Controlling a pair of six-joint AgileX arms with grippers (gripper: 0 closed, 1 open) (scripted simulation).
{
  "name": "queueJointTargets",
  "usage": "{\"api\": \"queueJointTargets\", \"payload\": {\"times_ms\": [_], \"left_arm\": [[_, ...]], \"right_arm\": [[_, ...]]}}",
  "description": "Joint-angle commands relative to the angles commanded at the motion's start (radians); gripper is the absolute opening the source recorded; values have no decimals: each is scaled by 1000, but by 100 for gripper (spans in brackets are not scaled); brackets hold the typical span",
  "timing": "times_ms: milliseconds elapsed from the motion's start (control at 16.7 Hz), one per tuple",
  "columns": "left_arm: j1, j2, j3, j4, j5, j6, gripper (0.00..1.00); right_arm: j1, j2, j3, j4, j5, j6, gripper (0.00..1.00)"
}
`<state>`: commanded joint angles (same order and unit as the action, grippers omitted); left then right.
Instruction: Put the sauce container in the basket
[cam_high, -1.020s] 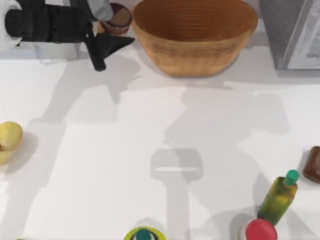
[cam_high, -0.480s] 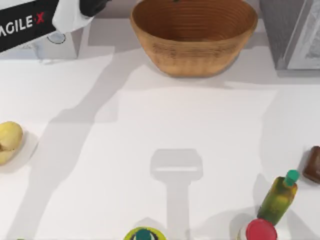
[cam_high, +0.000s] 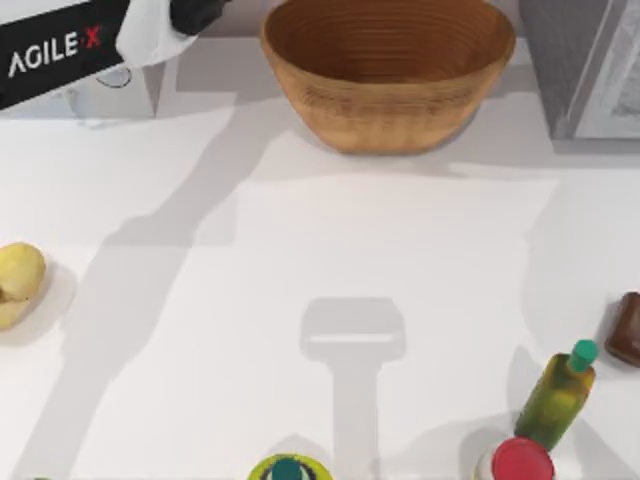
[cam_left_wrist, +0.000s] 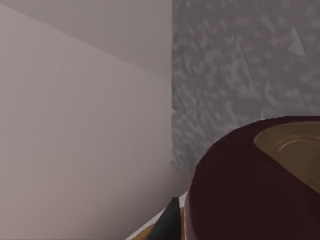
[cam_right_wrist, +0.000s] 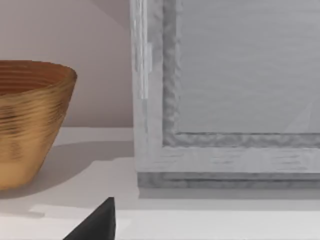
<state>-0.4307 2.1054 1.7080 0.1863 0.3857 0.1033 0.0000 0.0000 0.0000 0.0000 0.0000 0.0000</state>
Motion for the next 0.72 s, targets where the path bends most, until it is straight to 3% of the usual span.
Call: {"api": "queueJointTargets", "payload": {"times_ms": [720], "left_arm": [[-45,249,275,-21,-37,-13,0]], "right_arm": [[0,0,0,0,0,0,100]]}}
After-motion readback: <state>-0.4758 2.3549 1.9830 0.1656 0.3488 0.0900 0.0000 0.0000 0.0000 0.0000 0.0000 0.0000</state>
